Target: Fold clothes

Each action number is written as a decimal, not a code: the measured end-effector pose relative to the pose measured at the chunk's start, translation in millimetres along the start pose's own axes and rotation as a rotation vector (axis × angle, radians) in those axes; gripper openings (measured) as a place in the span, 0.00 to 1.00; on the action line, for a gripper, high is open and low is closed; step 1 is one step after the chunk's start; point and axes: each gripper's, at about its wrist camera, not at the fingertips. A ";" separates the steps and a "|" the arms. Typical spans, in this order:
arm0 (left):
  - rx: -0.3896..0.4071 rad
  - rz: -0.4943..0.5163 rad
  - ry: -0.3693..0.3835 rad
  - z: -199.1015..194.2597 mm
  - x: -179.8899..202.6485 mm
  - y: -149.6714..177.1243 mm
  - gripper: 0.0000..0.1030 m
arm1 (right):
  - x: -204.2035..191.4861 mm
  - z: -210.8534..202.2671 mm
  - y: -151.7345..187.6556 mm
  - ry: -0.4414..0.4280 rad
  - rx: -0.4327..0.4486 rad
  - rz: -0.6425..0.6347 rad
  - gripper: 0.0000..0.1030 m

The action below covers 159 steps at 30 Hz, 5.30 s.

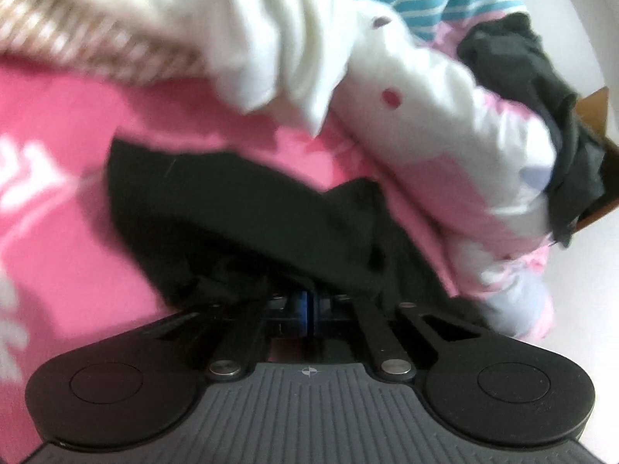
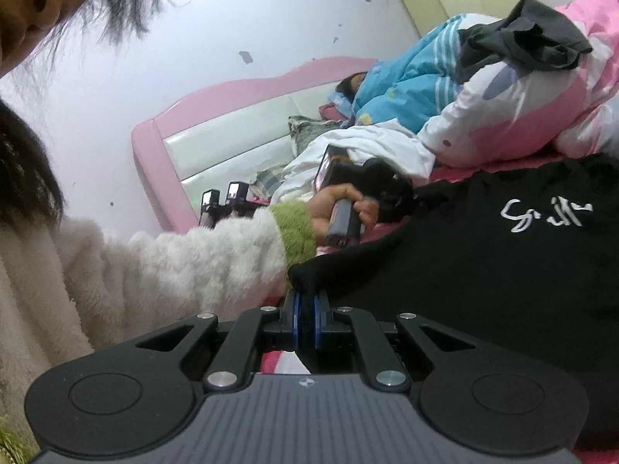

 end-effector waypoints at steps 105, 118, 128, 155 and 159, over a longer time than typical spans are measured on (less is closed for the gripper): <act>0.116 0.986 -0.088 -121.5 112.5 277.8 0.48 | 227.5 28.1 -34.0 0.219 0.226 0.735 0.45; -0.069 1.022 -0.122 -66.9 126.8 272.6 0.09 | 225.0 38.6 -16.5 0.260 0.223 0.626 0.36; -0.142 0.521 0.064 -79.8 94.1 207.6 0.00 | 225.1 41.2 -20.8 0.281 0.208 0.631 0.36; -0.126 0.078 0.429 -99.3 43.0 177.3 0.00 | 431.0 129.0 -150.3 0.597 0.204 0.965 0.04; -0.163 0.090 0.443 -100.6 44.4 184.8 0.00 | 422.1 124.3 -201.4 0.695 0.181 0.668 0.03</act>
Point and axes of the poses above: each gripper's, at about its wrist camera, not at the fingertips, and z roughly the way its jaws point, x to its right, y to its underside, and after that the axes turned 3 degrees about -y, right-handed
